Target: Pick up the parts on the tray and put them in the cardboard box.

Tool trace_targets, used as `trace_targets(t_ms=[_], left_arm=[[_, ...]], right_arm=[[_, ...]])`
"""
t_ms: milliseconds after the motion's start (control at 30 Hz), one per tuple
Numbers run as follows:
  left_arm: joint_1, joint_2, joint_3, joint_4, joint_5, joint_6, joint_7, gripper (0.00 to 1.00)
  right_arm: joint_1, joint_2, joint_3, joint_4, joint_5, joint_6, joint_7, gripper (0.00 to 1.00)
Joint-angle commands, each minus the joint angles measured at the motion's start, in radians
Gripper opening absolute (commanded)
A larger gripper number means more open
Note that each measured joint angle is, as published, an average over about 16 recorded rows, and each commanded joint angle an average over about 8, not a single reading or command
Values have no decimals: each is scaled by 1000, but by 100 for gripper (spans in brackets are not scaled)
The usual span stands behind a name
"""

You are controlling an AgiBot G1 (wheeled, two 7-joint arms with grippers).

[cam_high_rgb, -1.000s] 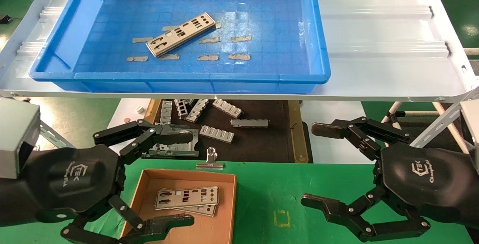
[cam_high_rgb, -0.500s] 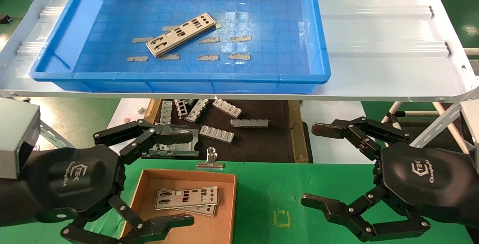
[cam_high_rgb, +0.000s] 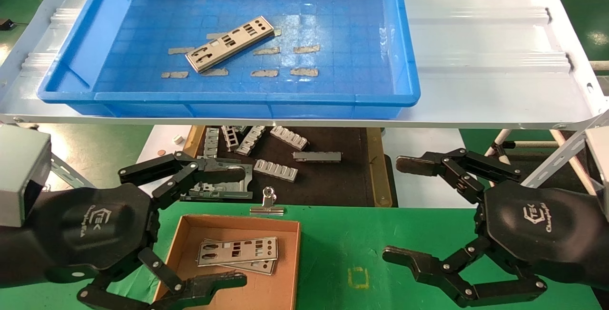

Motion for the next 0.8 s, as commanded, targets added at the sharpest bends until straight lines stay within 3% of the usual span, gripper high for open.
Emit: trace_targets(t_ms=[33, 800], left_arm=[[0, 0, 0, 0, 0, 0, 0, 100], [0, 0, 0, 0, 0, 0, 0, 100]], right_arm=[[0, 0, 0, 0, 0, 0, 0, 100], [0, 0, 0, 0, 0, 0, 0, 100]])
